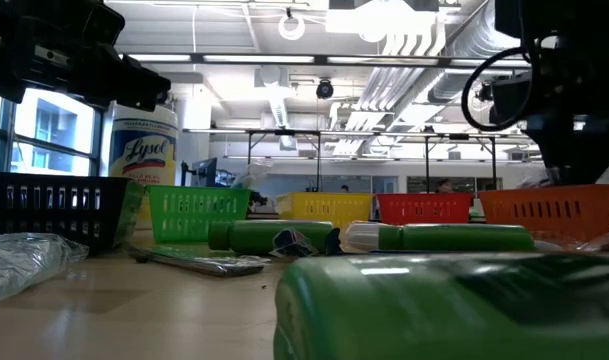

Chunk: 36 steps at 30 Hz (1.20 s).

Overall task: Pick & Place Travel size toiletries
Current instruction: Put the black hairbrush into the orange bin

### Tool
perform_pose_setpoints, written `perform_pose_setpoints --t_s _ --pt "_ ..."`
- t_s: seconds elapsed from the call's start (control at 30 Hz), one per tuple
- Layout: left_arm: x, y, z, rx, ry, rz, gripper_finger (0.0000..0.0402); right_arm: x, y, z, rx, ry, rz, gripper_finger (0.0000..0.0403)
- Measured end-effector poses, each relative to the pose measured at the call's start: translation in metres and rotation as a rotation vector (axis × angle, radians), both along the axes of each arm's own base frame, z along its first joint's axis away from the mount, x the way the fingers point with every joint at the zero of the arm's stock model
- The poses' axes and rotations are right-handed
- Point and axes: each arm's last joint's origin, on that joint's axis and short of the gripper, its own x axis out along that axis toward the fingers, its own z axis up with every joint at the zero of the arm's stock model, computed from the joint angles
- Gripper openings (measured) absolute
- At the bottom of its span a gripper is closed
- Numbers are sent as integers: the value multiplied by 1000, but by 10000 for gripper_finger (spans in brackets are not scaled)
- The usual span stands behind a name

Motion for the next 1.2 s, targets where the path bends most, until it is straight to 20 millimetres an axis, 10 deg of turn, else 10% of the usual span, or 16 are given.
perform_pose_setpoints --t_s 0.67,1.2 --pt "0 0 0 -5 1 0 8 0 0 0 243 97 -31 215" --pt "0 0 -1 -6 7 -1 8 -15 -5 10 225 183 -56 183"
